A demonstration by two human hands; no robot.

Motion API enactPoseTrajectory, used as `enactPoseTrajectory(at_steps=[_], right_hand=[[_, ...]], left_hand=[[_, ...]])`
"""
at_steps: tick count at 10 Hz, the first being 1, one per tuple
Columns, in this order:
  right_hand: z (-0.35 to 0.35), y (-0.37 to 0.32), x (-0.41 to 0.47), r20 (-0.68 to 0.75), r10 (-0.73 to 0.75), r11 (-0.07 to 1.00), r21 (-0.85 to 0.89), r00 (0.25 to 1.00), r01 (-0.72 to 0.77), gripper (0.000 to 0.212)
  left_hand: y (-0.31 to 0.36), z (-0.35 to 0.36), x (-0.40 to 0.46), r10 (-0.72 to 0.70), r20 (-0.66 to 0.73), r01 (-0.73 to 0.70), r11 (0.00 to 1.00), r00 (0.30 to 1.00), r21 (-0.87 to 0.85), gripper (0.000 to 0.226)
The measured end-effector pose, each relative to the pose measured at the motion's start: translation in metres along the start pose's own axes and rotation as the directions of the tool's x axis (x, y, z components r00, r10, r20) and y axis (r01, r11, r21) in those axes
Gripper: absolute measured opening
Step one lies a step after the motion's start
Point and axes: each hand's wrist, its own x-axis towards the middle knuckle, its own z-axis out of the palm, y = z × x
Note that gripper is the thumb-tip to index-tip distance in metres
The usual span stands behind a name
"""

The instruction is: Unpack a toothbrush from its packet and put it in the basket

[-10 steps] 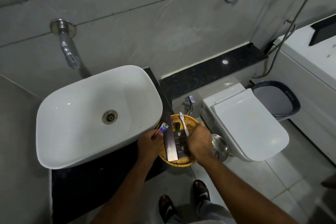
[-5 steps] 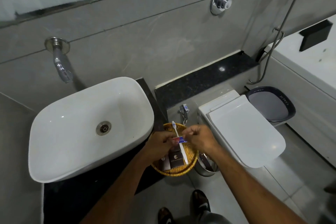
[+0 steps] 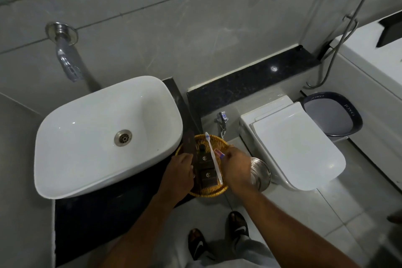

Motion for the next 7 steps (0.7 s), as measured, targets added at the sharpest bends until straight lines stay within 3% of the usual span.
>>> enactPoseTrajectory(at_steps=[3,5,6,7], right_hand=[[0.021,-0.007,-0.004,0.192,-0.113,0.951,-0.262,0.975,0.162,0.023],[0.025,-0.002,0.0,0.293,-0.098,0.888,-0.406,0.951,0.216,0.015],[0.027,-0.001,0.002,0.381,-0.136,0.794,-0.51,0.915,0.33,0.013],[0.026,-0.002,0.005,0.337,-0.085,0.908,-0.362,0.937,0.213,0.011]], left_hand=[[-0.003,0.004,0.003,0.016,0.049,-0.023,0.988,0.999,0.155,0.046],[-0.001,0.011,0.004,0.012,0.086,-0.027,0.984,0.996,0.175,0.047],[-0.004,0.012,0.004,0.028,0.079,-0.041,0.985,0.996,0.167,0.049],[-0.002,0.002,0.003,0.086,0.065,-0.098,0.973,0.994,0.209,0.05]])
